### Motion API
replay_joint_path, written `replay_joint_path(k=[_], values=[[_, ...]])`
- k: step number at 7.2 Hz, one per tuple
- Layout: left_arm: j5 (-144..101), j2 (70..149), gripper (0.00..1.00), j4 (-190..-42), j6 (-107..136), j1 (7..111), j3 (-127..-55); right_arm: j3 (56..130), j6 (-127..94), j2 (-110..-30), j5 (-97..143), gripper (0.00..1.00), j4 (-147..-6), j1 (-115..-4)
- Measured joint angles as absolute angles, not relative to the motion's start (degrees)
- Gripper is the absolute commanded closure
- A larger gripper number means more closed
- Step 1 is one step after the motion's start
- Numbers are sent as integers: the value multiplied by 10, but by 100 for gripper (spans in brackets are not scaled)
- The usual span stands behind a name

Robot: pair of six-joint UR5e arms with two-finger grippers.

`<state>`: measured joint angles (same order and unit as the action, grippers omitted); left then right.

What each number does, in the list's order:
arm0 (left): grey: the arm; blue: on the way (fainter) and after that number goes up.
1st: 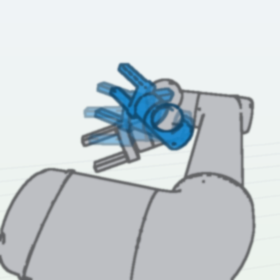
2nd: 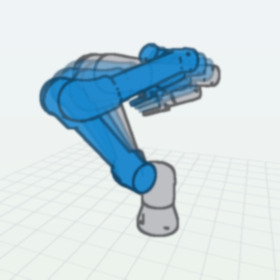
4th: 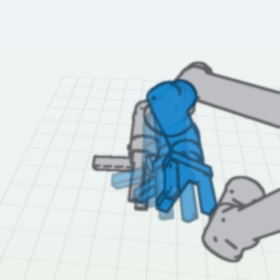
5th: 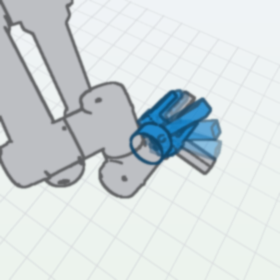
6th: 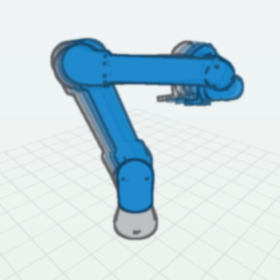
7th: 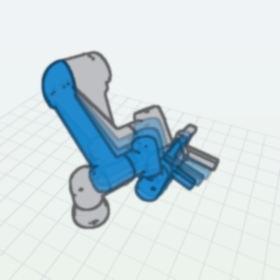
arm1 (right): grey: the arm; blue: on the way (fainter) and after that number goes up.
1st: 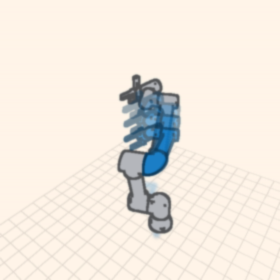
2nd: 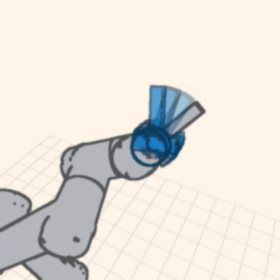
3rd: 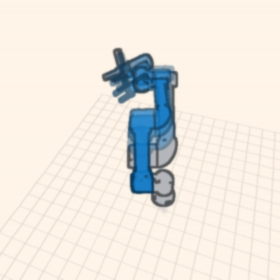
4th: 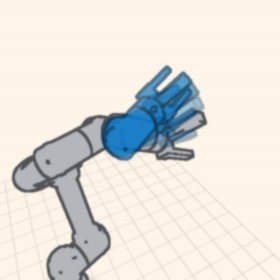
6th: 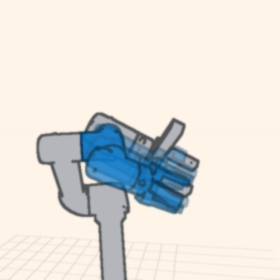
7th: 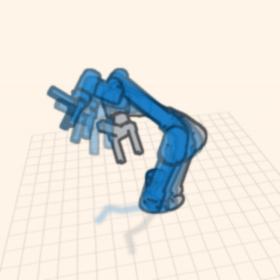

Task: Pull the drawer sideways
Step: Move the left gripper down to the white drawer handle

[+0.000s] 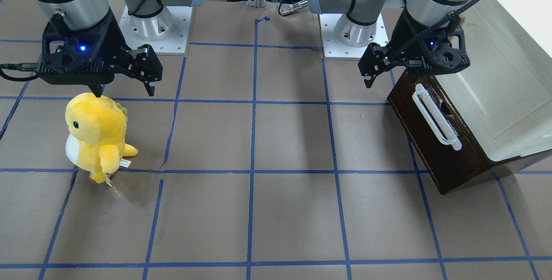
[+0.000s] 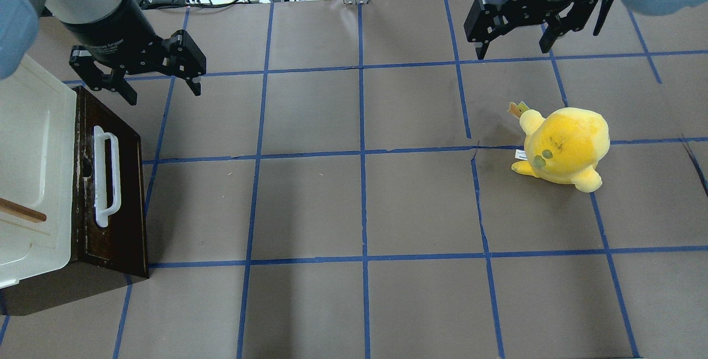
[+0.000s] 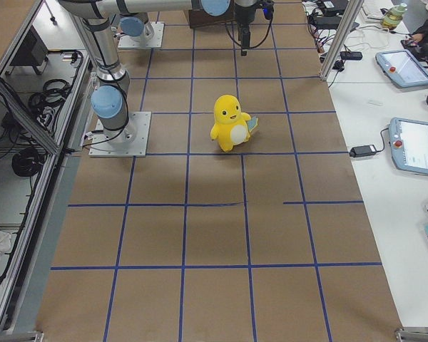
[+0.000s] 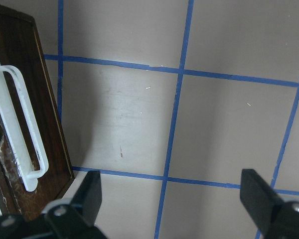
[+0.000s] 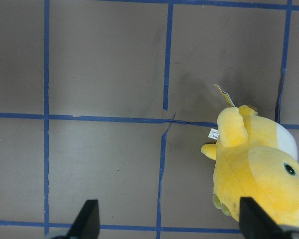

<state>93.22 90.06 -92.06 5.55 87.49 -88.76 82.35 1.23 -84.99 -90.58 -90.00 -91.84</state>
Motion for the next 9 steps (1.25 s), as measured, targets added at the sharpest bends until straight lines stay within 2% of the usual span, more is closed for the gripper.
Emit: replay_joint_path(k=[4, 9], values=[[989, 916, 0, -911, 63, 892, -904, 824, 12, -850, -906, 0, -900, -918], [1129, 1000, 0, -830, 187, 935, -954, 824, 12, -850, -906, 0, -900, -918]])
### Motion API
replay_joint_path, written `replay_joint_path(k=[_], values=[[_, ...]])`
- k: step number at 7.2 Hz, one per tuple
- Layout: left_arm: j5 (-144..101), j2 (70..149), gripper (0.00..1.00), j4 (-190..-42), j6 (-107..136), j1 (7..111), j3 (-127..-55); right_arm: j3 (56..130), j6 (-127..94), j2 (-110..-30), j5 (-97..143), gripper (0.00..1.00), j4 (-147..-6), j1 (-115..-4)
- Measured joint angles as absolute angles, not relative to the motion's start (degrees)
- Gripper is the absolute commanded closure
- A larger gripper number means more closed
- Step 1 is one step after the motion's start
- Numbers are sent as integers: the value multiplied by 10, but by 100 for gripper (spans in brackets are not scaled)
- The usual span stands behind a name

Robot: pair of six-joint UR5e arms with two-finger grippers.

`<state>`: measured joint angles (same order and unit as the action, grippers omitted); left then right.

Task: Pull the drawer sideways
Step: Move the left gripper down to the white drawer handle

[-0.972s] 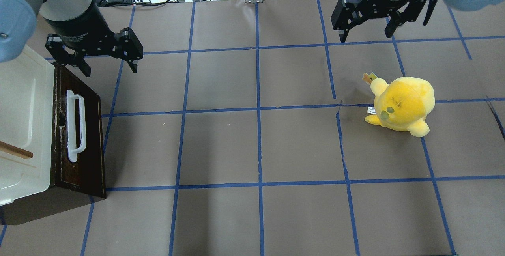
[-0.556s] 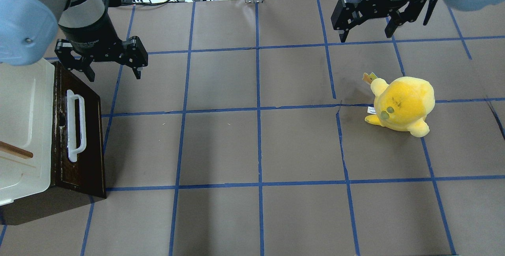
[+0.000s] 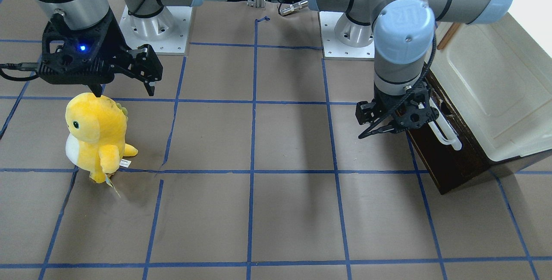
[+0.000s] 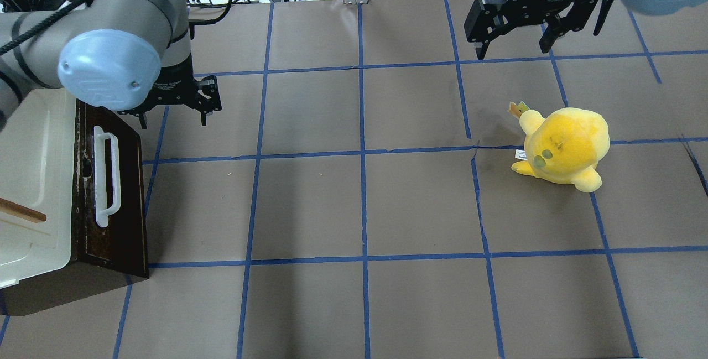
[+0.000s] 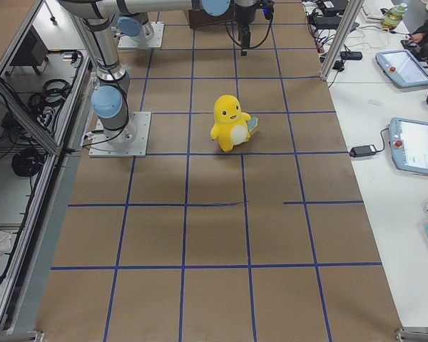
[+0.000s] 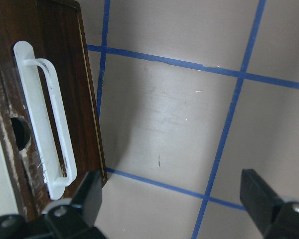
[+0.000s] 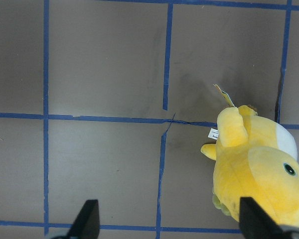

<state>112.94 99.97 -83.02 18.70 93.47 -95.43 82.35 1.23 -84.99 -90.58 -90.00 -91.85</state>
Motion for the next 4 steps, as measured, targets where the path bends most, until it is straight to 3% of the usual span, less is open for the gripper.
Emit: replay_joint_path(k=[4], values=[[1309, 1073, 2, -828, 267, 969, -975, 824, 12, -850, -905, 0, -900, -918]])
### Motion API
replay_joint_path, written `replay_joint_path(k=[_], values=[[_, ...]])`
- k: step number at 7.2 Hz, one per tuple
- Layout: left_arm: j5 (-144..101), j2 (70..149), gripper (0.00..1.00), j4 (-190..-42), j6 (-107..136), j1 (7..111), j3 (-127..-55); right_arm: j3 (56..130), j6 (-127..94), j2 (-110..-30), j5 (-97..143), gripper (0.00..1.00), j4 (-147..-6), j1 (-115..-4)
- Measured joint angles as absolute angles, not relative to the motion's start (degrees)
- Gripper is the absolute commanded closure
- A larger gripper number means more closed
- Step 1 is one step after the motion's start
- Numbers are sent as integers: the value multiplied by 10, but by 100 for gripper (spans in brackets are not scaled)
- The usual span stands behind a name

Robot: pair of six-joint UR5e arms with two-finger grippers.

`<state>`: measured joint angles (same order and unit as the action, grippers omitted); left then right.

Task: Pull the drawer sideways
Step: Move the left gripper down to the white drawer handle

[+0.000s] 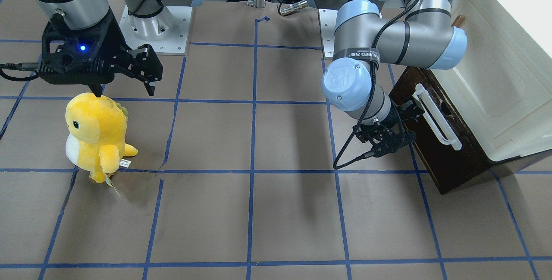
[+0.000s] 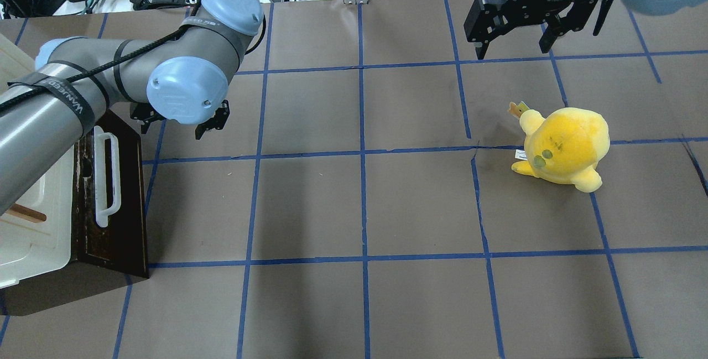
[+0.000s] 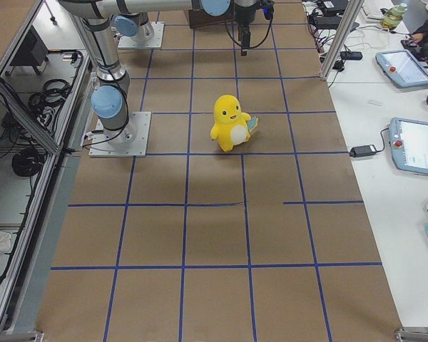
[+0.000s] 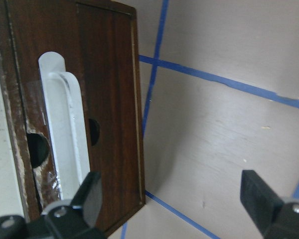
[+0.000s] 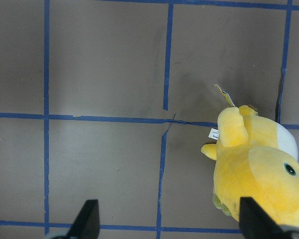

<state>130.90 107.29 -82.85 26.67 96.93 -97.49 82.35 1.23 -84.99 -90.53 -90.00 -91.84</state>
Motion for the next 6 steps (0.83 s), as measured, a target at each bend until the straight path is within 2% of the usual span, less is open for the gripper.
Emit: replay_joint_path(k=[6], values=[[1394, 1111, 19, -828, 310, 937, -989, 824, 12, -850, -906, 0, -900, -918]])
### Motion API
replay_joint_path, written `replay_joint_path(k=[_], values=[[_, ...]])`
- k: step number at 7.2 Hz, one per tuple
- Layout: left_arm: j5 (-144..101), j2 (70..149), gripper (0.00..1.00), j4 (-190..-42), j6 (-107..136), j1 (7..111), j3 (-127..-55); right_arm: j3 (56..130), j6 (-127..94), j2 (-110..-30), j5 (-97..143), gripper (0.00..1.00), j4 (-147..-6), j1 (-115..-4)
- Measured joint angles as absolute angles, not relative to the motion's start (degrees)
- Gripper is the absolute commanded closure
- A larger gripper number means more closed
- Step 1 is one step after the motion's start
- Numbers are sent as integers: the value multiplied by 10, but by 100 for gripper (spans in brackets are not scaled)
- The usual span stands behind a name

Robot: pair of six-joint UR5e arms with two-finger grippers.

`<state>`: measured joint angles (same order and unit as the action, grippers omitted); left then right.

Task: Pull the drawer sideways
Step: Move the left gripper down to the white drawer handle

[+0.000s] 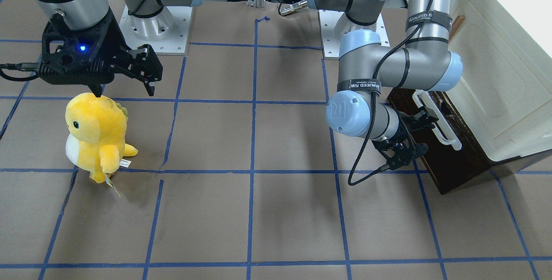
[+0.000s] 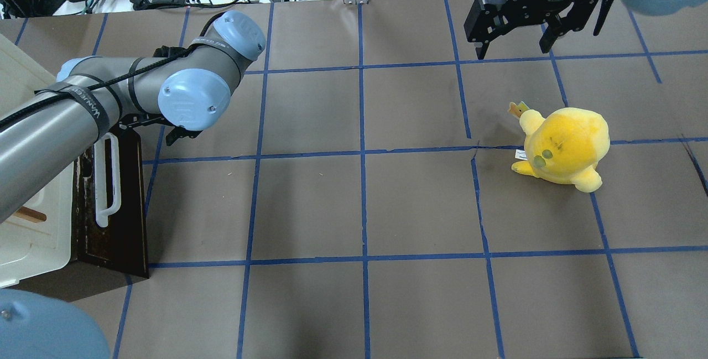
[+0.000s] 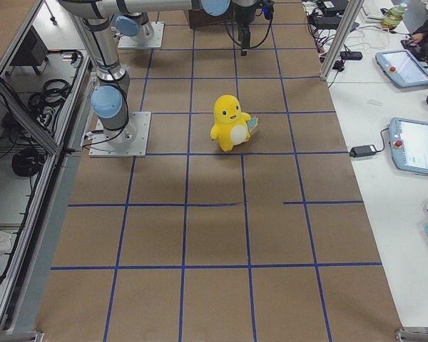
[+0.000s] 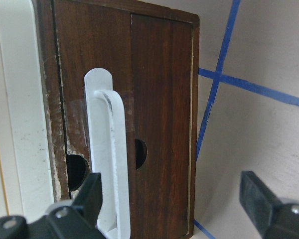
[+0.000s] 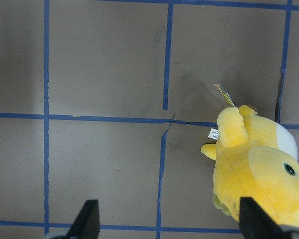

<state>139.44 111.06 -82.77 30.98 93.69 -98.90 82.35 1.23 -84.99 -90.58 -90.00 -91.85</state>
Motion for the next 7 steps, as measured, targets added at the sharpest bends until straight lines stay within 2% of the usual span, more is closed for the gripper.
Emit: replay_joint_path(k=[2, 5, 6, 7], values=[[1399, 1115, 30, -828, 310, 916, -989, 824, 12, -850, -905, 0, -900, -918], [1395, 1124, 31, -828, 318, 895, -991, 824, 12, -850, -906, 0, -900, -918], [1392, 1126, 37, -828, 320, 894, -991, 824, 12, -850, -906, 0, -900, -918], [1390, 1127, 37, -828, 323, 893, -992, 824, 12, -850, -906, 0, -900, -918]])
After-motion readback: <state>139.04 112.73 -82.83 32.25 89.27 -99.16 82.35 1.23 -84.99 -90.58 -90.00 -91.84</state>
